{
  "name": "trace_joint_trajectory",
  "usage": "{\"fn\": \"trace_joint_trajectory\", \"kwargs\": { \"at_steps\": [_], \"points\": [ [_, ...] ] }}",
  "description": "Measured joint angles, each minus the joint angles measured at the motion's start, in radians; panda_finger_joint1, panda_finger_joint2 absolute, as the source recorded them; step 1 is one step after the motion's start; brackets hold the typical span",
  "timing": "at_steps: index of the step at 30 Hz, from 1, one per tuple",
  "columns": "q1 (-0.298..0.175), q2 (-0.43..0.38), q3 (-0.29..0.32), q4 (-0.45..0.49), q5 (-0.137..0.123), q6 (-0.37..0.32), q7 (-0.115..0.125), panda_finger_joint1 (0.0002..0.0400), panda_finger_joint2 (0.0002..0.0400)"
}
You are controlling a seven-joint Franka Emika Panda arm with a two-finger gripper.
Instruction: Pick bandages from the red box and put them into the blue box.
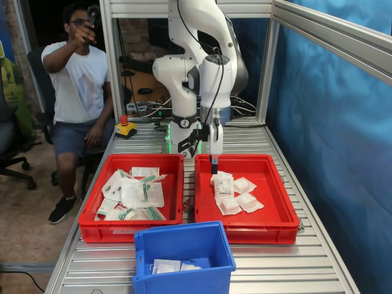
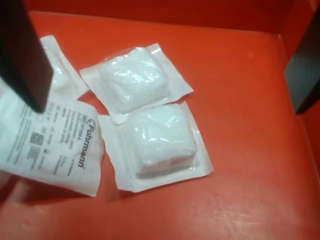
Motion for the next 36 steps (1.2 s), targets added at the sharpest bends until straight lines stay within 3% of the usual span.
{"fn": "trace_joint_trajectory", "kwargs": {
  "at_steps": [11,36],
  "points": [
    [0.003,0.076,0.008,-0.008,0.0,0.086,0.0,0.04,0.04],
    [0.025,0.143,0.016,-0.014,0.0,0.119,0.0,0.04,0.04]
  ]
}}
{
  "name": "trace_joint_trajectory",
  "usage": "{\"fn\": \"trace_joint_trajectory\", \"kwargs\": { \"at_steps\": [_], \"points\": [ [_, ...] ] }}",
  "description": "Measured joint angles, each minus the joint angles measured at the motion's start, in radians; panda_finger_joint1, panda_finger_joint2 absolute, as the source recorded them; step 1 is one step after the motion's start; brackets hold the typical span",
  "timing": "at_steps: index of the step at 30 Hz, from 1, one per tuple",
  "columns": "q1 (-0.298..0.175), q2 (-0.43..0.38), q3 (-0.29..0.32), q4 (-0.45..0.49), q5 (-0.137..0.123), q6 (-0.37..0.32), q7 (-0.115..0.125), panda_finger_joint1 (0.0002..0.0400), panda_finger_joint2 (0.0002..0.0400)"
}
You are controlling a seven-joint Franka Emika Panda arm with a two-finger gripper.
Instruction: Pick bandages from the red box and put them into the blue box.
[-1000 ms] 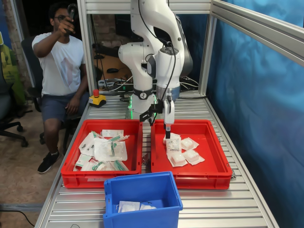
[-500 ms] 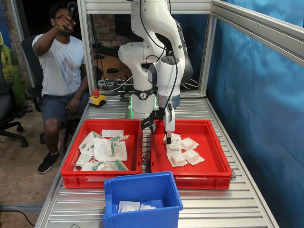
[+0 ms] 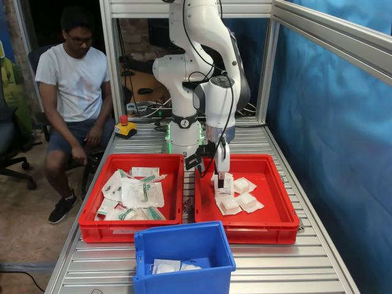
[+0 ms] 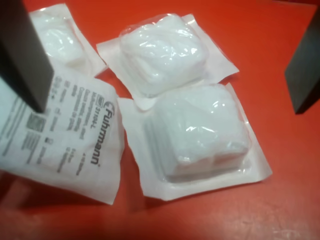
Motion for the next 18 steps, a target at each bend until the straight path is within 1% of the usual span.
{"fn": "trace_joint_trajectory", "kwargs": {
  "at_steps": [3,4,8,13,18],
  "points": [
    [0.006,0.005,0.001,0.0,0.0,0.013,0.0,0.04,0.04],
    [0.01,0.014,0.002,0.0,0.0,0.031,0.0,0.04,0.04],
    [0.013,0.029,0.002,0.0,0.0,0.057,0.0,0.04,0.04],
    [0.016,0.067,0.003,0.0,0.0,0.106,0.0,0.04,0.04],
    [0.019,0.097,0.003,0.0,0.0,0.131,0.0,0.04,0.04]
  ]
}}
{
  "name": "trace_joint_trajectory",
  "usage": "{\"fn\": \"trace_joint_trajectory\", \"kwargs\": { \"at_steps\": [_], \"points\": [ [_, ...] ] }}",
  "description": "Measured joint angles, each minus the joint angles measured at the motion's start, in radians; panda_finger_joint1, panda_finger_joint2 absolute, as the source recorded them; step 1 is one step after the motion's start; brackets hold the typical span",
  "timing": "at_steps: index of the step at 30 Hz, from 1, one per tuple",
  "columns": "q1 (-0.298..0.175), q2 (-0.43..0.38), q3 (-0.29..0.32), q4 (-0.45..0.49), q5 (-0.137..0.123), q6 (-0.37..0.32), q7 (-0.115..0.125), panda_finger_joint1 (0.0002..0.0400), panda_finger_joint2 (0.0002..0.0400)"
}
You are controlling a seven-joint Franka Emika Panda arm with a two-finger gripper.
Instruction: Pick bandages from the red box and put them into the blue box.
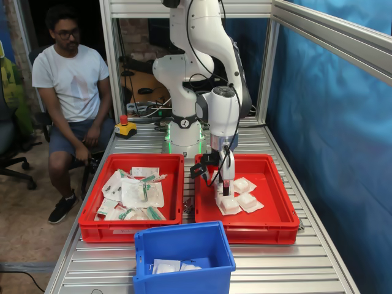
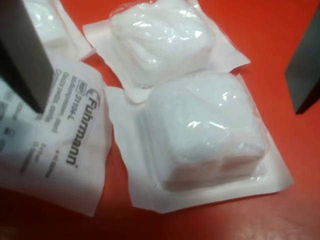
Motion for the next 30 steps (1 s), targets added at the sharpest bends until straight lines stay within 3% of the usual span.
{"fn": "trace_joint_trajectory", "kwargs": {
  "at_steps": [13,30],
  "points": [
    [0.003,0.037,0.0,0.005,0.0,0.019,0.0,0.04,0.04],
    [0.003,0.12,0.0,0.088,0.0,0.022,0.0,0.04,0.04]
  ]
}}
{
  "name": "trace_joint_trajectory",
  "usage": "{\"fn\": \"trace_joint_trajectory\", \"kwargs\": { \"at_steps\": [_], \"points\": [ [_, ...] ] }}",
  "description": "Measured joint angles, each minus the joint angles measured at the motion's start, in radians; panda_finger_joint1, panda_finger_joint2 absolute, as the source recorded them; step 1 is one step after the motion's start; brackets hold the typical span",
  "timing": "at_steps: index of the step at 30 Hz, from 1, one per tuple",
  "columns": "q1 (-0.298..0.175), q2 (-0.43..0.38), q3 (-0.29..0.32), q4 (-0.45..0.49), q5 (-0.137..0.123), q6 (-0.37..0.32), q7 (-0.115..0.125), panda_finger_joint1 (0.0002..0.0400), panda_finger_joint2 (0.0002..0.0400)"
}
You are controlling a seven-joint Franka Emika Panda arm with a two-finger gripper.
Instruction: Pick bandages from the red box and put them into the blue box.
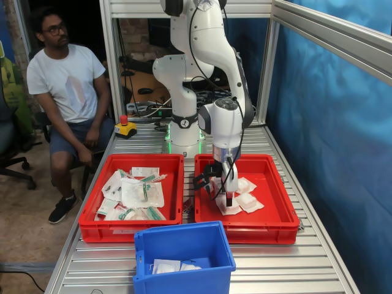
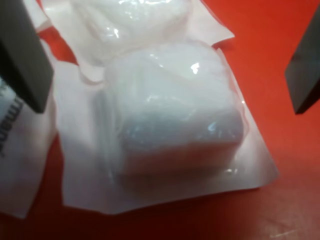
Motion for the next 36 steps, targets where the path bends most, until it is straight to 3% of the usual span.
{"fn": "trace_joint_trajectory", "kwargs": {
  "at_steps": [36],
  "points": [
    [0.0,0.128,0.0,0.118,0.0,0.0,0.0,0.04,0.04]
  ]
}}
